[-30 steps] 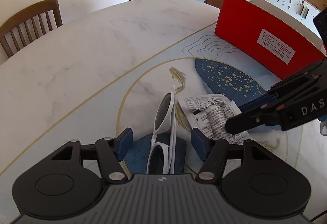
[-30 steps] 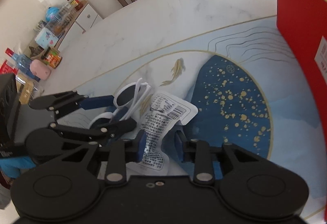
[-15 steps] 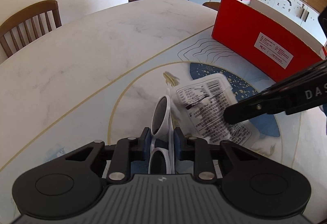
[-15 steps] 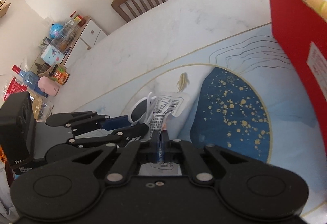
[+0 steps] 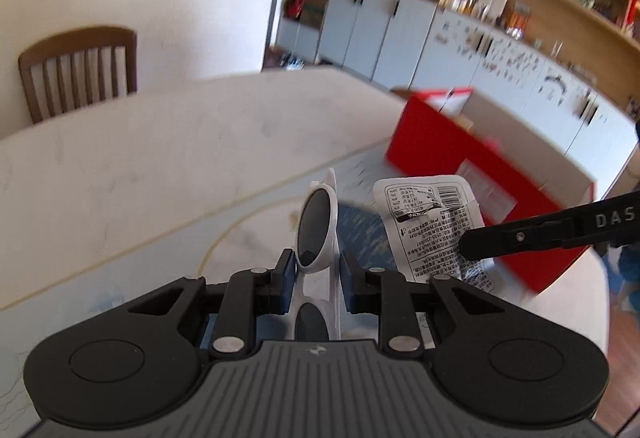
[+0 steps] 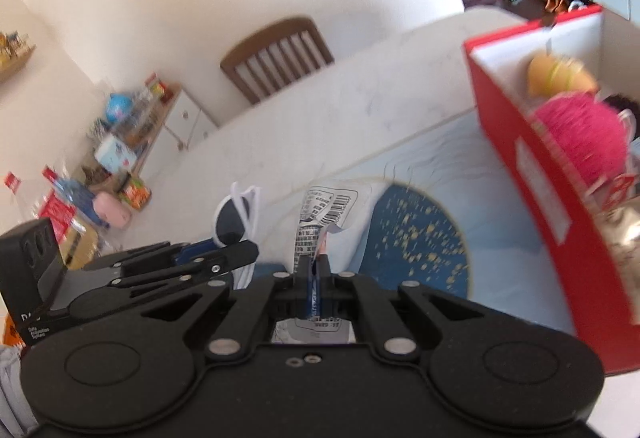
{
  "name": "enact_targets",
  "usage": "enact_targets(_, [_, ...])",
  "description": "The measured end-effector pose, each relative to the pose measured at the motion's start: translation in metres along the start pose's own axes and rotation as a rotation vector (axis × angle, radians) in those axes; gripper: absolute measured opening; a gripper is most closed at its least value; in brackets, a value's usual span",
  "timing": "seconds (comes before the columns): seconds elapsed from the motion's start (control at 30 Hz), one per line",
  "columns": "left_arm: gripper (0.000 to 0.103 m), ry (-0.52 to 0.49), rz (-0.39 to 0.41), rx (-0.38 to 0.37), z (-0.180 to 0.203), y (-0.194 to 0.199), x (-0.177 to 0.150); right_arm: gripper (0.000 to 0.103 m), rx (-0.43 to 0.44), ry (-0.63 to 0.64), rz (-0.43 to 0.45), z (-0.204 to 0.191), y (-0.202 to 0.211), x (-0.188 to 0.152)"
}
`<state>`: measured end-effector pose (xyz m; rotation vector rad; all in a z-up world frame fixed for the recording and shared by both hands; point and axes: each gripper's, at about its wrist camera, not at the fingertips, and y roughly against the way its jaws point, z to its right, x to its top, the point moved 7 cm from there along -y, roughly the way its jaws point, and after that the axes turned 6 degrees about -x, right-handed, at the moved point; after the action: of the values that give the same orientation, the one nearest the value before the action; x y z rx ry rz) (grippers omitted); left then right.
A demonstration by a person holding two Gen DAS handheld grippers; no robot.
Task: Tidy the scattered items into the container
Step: 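Carry the sunglasses and sachet over the red box and lower them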
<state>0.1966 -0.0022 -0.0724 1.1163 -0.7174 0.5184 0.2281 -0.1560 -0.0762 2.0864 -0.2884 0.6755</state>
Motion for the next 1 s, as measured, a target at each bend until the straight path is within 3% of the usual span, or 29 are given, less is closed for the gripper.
enact_targets(0.03, [0.022, -0.004, 0.018, -0.009, 0.005, 0.005, 0.005, 0.079, 0.000, -0.007, 0.016, 0.003, 0.008, 0.003])
enact_targets(0.17, [0.022, -0.046, 0.069, -0.051, 0.030, 0.019, 0.027, 0.079, -0.019, -0.027, 0.096, 0.017, 0.044, 0.017])
enact_targets(0.2, [0.022, -0.056, 0.076, -0.060, 0.037, 0.019, 0.033, 0.084, -0.029, -0.029, 0.115, 0.022, 0.053, 0.021])
enact_targets(0.23, [0.022, -0.067, 0.082, -0.069, 0.044, 0.020, 0.038, 0.080, -0.040, -0.033, 0.132, 0.028, 0.062, 0.024])
enact_targets(0.43, [0.022, -0.135, 0.106, -0.125, 0.091, 0.010, 0.070, 0.083, -0.123, -0.041, 0.214, 0.069, 0.108, 0.040])
enact_targets(0.7, [0.022, -0.209, 0.092, -0.214, 0.170, -0.034, 0.099, 0.083, -0.233, -0.048, 0.275, 0.138, 0.151, 0.058])
enact_targets(1.0, [0.021, -0.287, 0.018, -0.282, 0.253, -0.109, 0.100, 0.085, -0.352, 0.025, 0.236, 0.209, 0.142, 0.073])
